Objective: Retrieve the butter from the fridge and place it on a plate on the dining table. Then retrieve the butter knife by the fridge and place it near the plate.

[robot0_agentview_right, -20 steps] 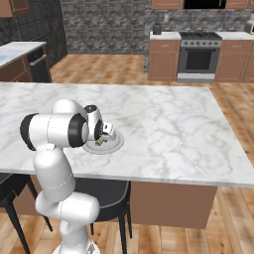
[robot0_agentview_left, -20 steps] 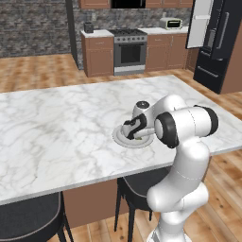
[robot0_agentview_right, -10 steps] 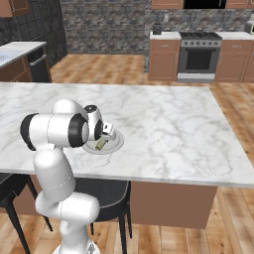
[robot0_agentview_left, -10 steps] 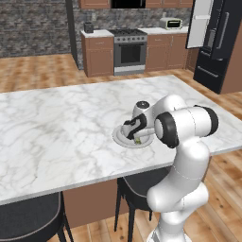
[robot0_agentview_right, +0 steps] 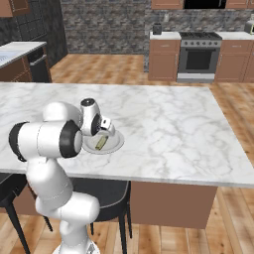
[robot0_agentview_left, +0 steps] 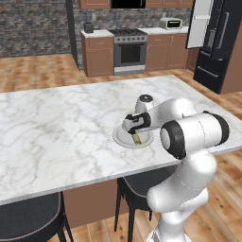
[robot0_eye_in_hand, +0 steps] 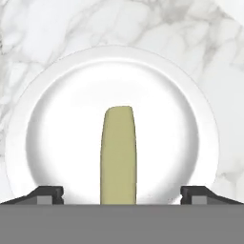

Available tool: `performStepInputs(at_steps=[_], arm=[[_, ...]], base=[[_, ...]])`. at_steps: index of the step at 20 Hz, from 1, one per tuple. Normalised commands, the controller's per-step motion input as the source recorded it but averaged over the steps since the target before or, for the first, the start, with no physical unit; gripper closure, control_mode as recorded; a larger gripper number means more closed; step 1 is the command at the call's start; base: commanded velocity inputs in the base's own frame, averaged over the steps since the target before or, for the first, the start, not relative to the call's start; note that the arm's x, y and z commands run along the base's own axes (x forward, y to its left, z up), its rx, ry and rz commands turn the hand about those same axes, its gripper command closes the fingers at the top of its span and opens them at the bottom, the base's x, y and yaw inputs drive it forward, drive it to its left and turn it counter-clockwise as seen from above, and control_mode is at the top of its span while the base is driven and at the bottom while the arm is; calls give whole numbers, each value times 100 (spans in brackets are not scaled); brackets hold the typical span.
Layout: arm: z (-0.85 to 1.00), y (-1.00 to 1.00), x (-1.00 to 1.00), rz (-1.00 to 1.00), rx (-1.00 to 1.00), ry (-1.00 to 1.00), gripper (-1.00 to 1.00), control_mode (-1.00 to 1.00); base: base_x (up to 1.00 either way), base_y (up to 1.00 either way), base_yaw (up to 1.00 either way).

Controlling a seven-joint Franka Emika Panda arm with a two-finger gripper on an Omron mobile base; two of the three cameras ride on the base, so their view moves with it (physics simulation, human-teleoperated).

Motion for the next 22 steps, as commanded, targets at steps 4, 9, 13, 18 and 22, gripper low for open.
performStepInputs(at_steps=[4, 9, 13, 18, 22], arm=[[100, -24, -99, 0, 2, 0, -100, -100], [99, -32, -100, 0, 2, 0, -100, -100], [91, -27, -100, 0, 1, 0, -100, -100], [39, -16, -100, 0, 0, 9, -100, -100], [9, 0, -100, 0, 0, 14, -100, -100]], base=[[0, 0, 0], [0, 0, 0], [0, 0, 0], [0, 0, 0], [0, 0, 0]])
